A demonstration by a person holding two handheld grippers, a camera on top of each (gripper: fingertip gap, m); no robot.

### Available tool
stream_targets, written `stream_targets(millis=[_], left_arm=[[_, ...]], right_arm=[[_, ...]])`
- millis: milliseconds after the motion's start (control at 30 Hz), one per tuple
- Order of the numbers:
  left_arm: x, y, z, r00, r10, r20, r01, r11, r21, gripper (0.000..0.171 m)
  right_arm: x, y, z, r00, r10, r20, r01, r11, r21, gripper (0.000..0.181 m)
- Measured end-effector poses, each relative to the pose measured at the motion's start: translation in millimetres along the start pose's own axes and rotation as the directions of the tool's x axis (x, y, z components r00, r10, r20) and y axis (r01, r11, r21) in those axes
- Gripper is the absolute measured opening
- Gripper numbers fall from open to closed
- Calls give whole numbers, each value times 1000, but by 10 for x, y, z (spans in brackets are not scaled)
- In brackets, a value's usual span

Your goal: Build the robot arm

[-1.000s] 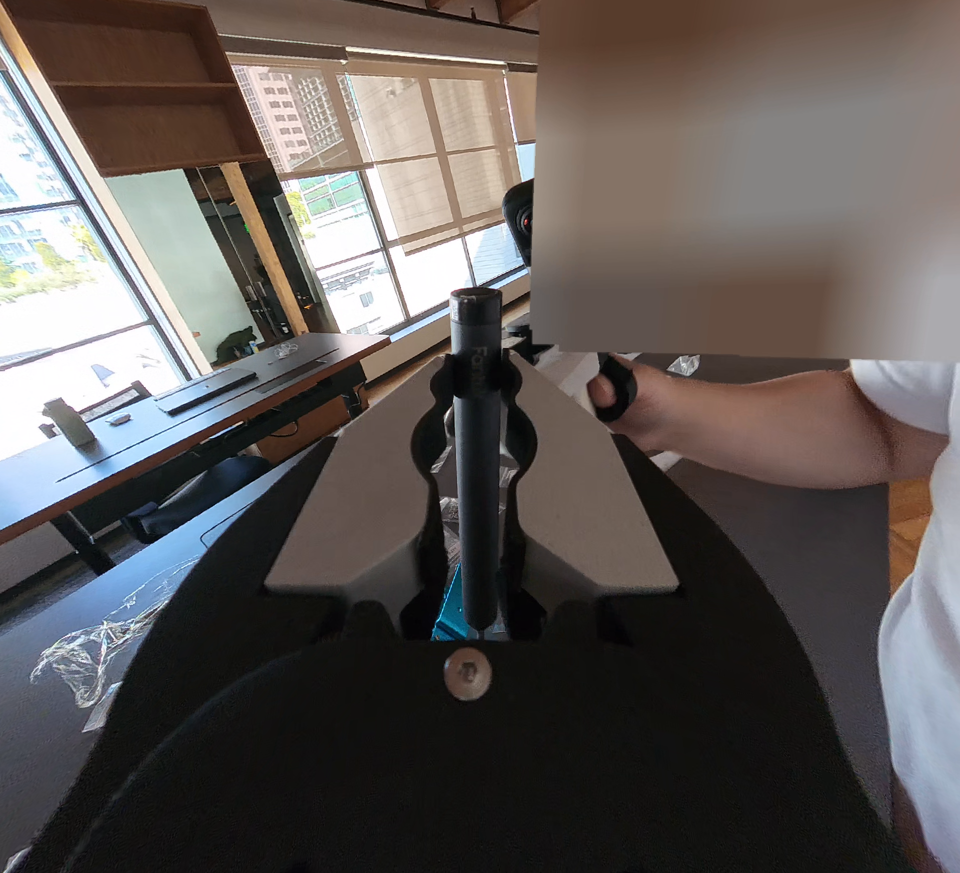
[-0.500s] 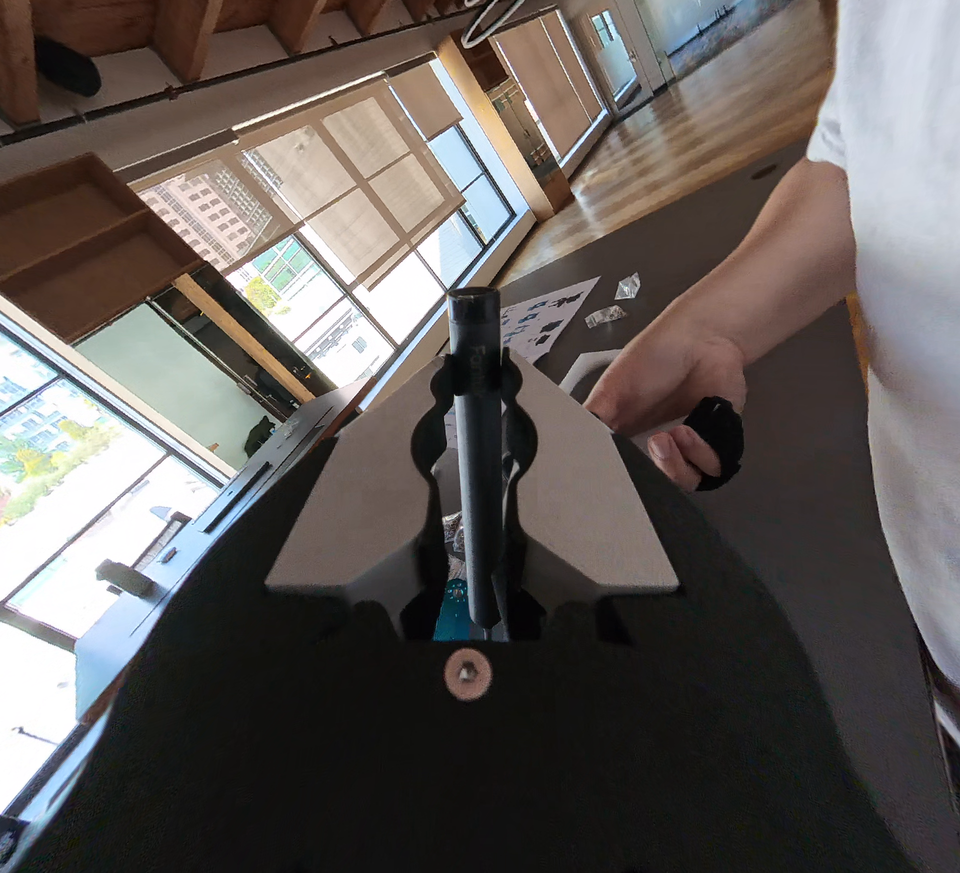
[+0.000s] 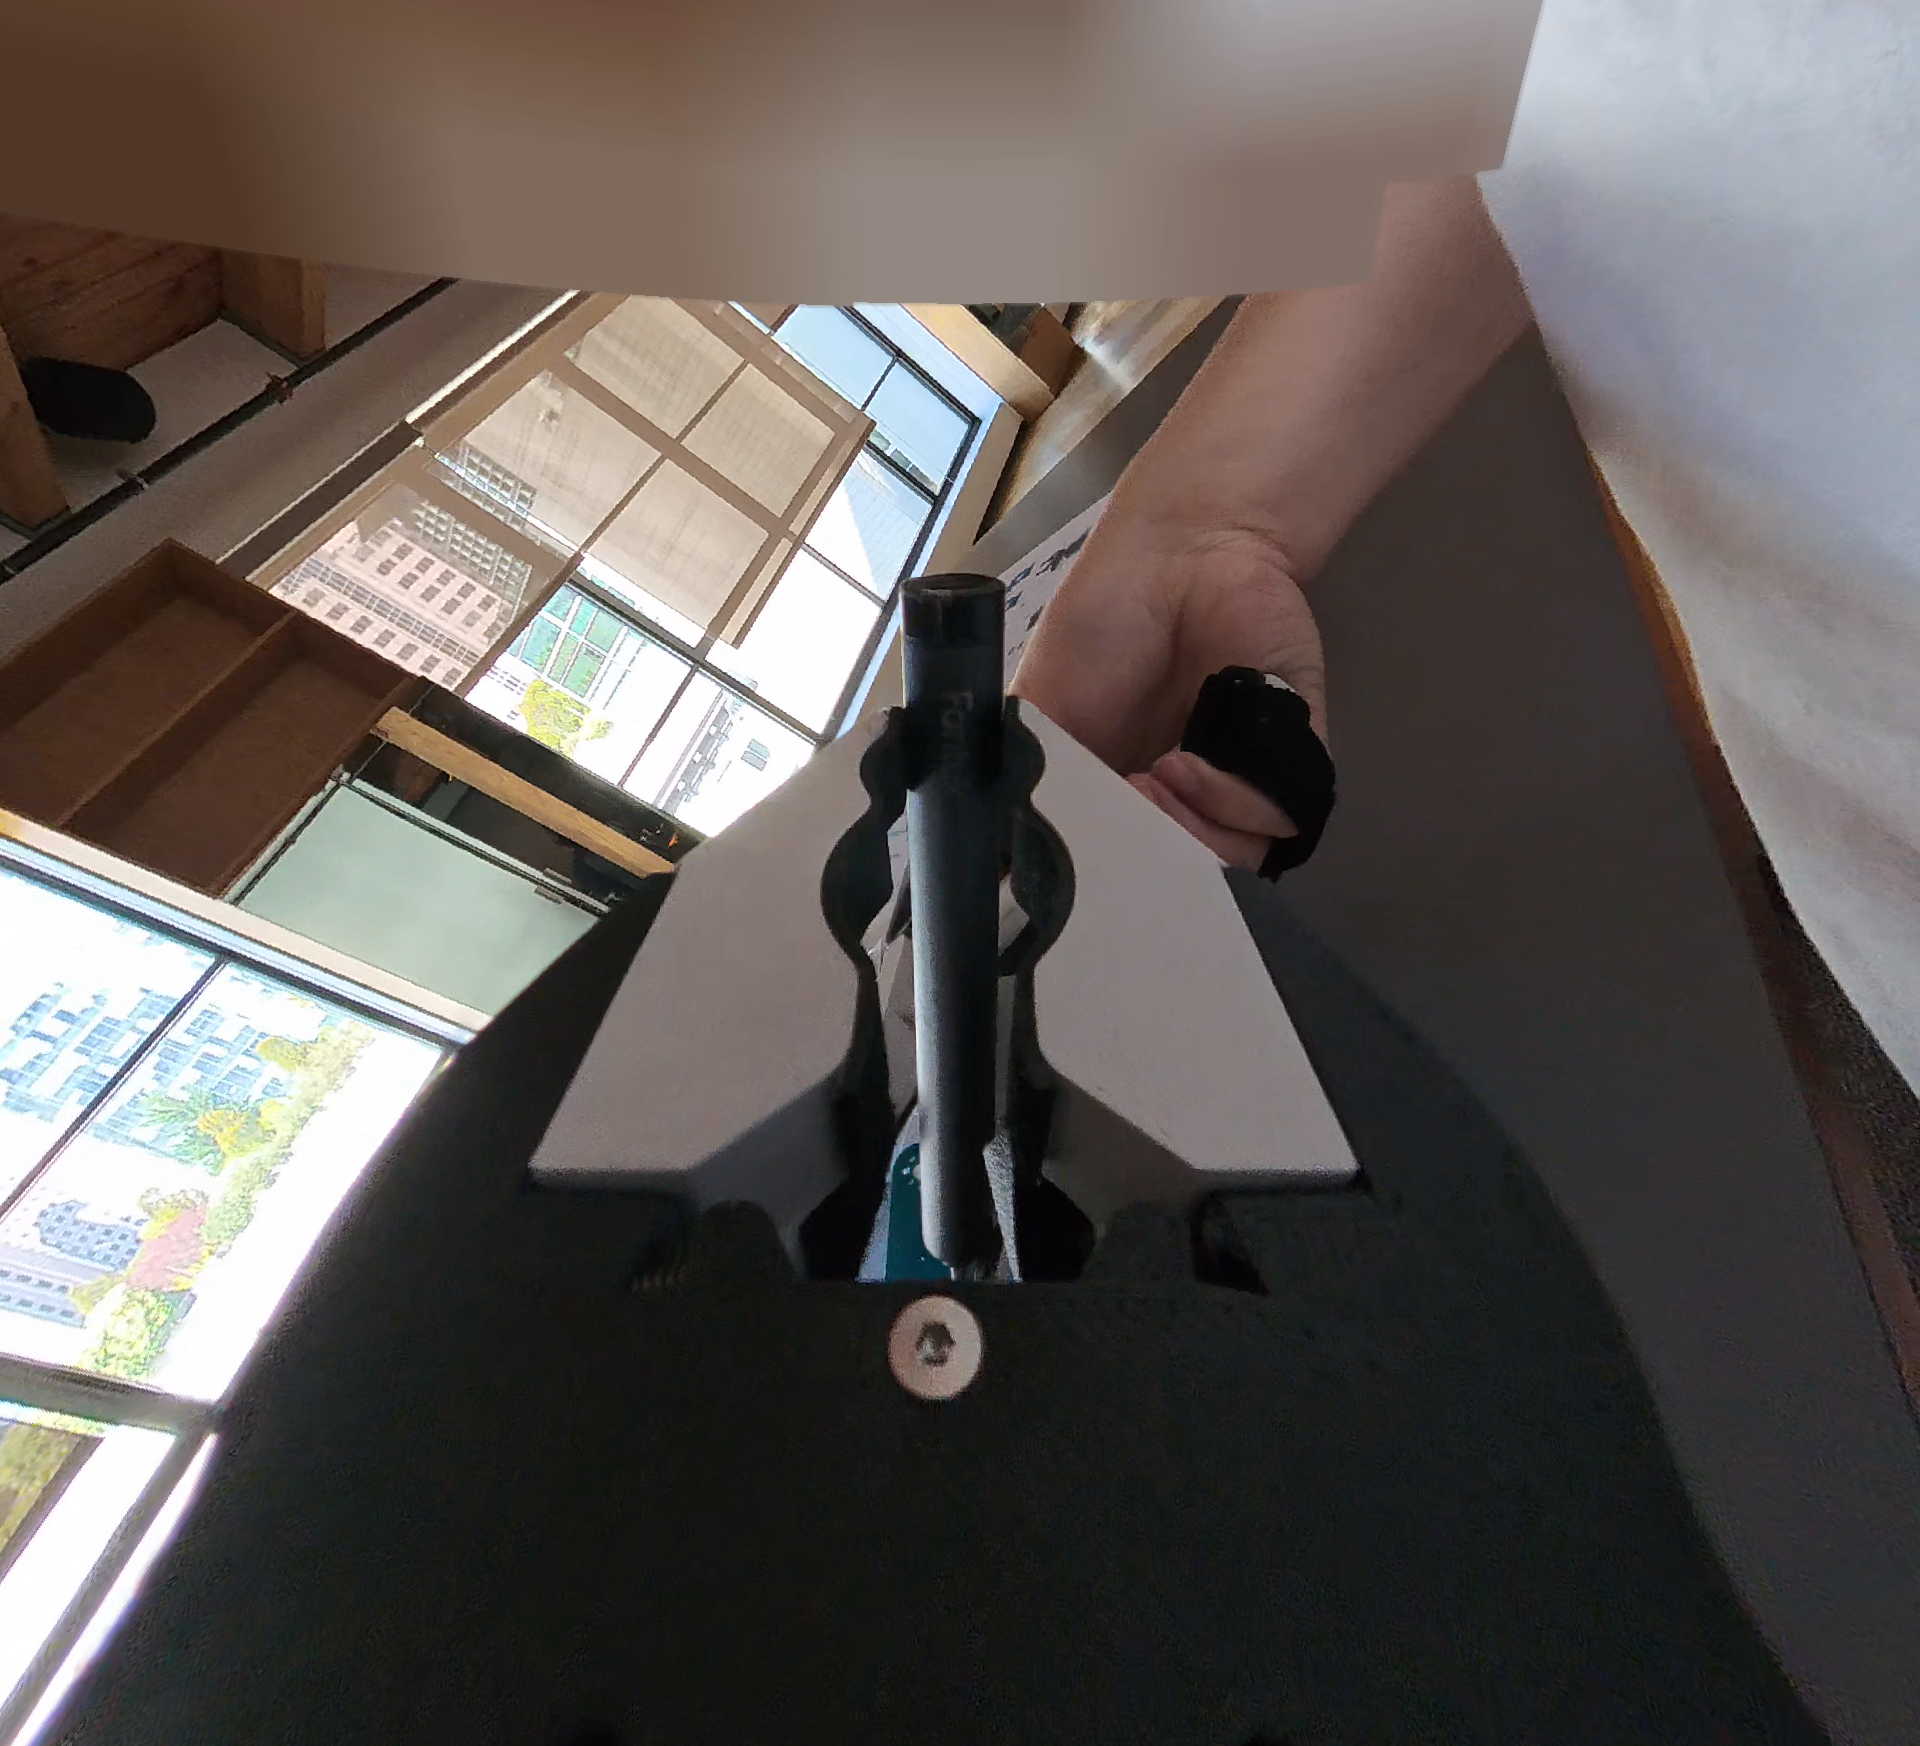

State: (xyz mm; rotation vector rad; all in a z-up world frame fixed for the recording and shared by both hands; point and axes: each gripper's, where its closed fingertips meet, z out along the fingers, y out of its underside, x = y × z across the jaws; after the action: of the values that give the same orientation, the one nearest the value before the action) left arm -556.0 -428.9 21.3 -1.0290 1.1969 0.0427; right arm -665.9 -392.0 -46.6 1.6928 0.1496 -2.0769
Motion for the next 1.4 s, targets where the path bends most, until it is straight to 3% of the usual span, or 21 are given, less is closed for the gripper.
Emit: stream_targets(millis=[267, 533, 667, 767, 1000, 1200, 1400], left_arm=[[176, 113, -42, 1000, 21, -18, -21, 1000, -3, 17], [366, 277, -76, 987, -141, 70, 141, 990, 11, 26], [448, 297, -63, 993, -44, 108, 46, 999, -15, 23], [537, 235, -7, 998, 20, 62, -19, 1000, -25, 22], [778, 92, 309, 985, 155, -72, -162, 982, -99, 20], [940, -43, 663, 976, 181, -124, -201, 963, -180, 20], [881, -42, 993, 985, 170, 19, -159, 947, -279, 25]], right_arm=[[111, -140, -41, 998, -26, -53, 29, 998, 57, 23], [165, -274, -4, 999, -33, -34, 37, 993, 110, 18], [185, -252, -40, 1000, -9, 9, 7, 992, 127, 18], [153, -154, -73, 999, 2, 38, -6, 996, 91, 18], [91, 107, -320, 993, -109, -54, 105, 992, -65, 30], [10, 265, -615, 983, -156, -99, 136, 974, -182, 19], [-274, 204, -829, 999, -27, 31, 32, 987, -157, 15]])
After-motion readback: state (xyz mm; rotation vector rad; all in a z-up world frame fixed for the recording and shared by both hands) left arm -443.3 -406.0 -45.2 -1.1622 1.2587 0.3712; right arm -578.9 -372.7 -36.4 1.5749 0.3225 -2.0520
